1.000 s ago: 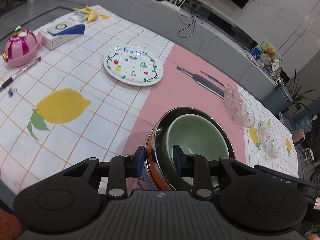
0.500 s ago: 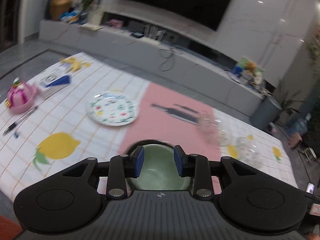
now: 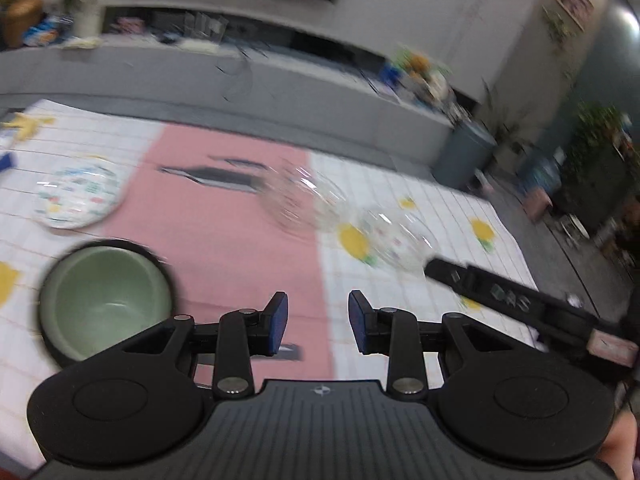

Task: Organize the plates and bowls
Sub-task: 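Move both tools to a clear dotted glass plate and close on its rim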

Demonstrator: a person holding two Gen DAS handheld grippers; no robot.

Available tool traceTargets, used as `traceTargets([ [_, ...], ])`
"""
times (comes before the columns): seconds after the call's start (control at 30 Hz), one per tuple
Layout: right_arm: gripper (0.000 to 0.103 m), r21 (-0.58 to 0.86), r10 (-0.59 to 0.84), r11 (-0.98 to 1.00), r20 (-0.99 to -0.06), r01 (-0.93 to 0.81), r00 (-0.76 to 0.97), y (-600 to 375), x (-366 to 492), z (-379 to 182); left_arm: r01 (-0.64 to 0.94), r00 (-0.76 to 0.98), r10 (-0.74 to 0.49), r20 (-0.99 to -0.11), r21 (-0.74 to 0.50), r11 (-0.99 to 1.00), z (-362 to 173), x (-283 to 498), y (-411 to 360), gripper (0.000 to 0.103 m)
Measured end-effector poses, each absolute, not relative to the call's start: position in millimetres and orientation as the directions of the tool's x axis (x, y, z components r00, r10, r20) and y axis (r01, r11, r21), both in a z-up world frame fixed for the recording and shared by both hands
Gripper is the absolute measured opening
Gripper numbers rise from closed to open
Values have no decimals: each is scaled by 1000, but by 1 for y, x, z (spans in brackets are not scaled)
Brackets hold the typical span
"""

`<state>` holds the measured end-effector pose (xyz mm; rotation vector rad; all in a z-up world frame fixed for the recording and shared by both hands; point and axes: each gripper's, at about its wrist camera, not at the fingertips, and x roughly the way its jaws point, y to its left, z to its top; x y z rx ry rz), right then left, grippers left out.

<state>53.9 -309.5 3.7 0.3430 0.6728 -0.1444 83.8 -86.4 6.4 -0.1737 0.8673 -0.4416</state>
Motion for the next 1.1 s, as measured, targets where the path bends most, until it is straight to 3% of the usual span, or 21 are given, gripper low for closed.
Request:
traceTargets([
  [0.17,88,91,-180,948,-637,304,750,-336,66,-23,331,517,-434,-738,-295,896,-15,97,-130,37],
  [0.37,87,83,-210,933,-663,351,718,-376,85,-50,372,491,-465,-737,-305,877,-32,118,-172,37],
  [0.47,75,62,-239,920,-693,387,680,-396,98,-61,389,502,-488,-714,-317,865,-36,130,-186,37],
  [0.7,59,302,-146,803,-737,515,660,-460,102,-83,382,528,-520,-671,-359,852,-51,164,-212,37],
  [0.8,56,334,-142,774,-737,538,661,-479,106,-91,374,513,-521,-682,-369,851,-65,180,-225,37],
  [0.87,48,343,-136,765,-741,545,657,-488,111,-96,391,503,-529,-683,-366,844,-72,188,-233,40],
  [1.03,47,471,-42,718,-706,513,707,-496,121,-104,324,497,-511,-702,-395,859,-92,214,-231,40],
  [1.1,47,457,-52,735,-699,501,713,-493,131,-103,308,508,-508,-695,-404,861,-98,221,-227,40],
])
